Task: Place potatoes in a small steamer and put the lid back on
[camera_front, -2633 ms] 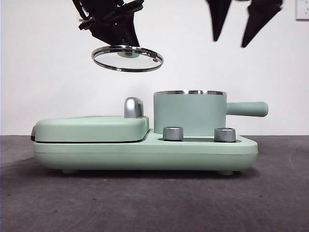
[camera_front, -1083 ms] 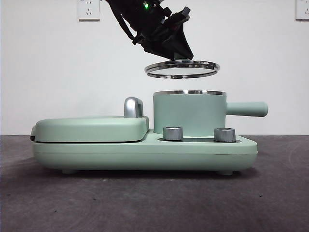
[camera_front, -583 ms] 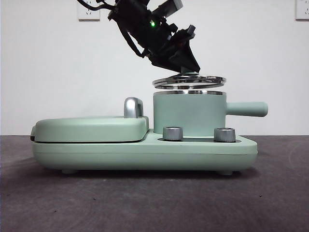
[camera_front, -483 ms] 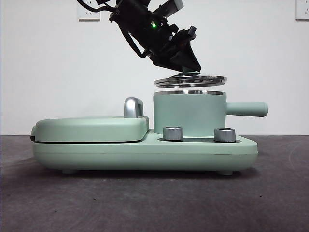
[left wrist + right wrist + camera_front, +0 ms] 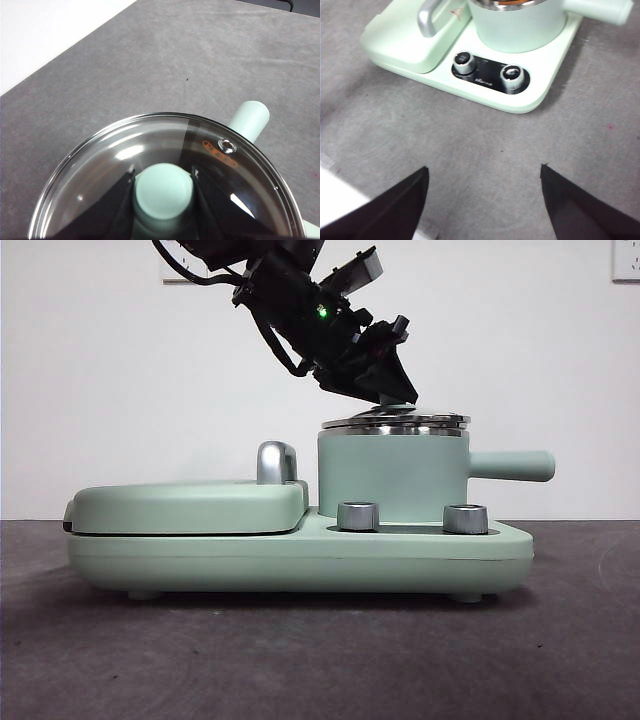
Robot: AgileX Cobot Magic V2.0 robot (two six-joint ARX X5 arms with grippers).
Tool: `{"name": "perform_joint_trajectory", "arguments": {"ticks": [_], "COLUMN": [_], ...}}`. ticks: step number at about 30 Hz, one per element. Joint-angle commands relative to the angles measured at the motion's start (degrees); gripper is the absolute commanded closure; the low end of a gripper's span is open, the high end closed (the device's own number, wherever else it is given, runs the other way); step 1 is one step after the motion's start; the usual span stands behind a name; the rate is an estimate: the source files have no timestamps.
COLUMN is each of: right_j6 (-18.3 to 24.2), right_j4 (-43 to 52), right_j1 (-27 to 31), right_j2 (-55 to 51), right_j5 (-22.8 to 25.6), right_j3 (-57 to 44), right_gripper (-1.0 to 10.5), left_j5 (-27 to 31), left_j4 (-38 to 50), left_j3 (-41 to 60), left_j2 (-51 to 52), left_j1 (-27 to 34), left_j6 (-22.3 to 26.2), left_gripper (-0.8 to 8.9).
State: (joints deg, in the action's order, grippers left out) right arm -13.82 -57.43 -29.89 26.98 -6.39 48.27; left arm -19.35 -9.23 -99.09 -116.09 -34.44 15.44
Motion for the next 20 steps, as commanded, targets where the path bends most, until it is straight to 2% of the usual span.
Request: {"name": "perform_joint_trajectory", "arguments": {"ticks": [1, 14, 20], "right_j6": [-0.8, -1.0, -0.9], "right_j4": [0.4, 0.4, 0.4], "right_j1": [-0.3, -0.3, -0.3], "right_j2": [0.2, 0.2, 0.2], "right_j5": [0.4, 0.4, 0.5], "right_j3": [0.3, 0.3, 0.3], "right_gripper": [5.9, 5.9, 5.9], "left_j5": [-0.3, -0.3, -0.2], "left_j4": [1.0, -0.8, -4.5], "left_j3": [-1.7, -1.7, -1.7], "left_j2": [-0.5, -1.7, -1.9], "left_j1": [-0.2, -0.2, -0.2], "left_j6": [0.4, 0.7, 1.1], "left_gripper": [8.06, 8.06, 8.06]}}
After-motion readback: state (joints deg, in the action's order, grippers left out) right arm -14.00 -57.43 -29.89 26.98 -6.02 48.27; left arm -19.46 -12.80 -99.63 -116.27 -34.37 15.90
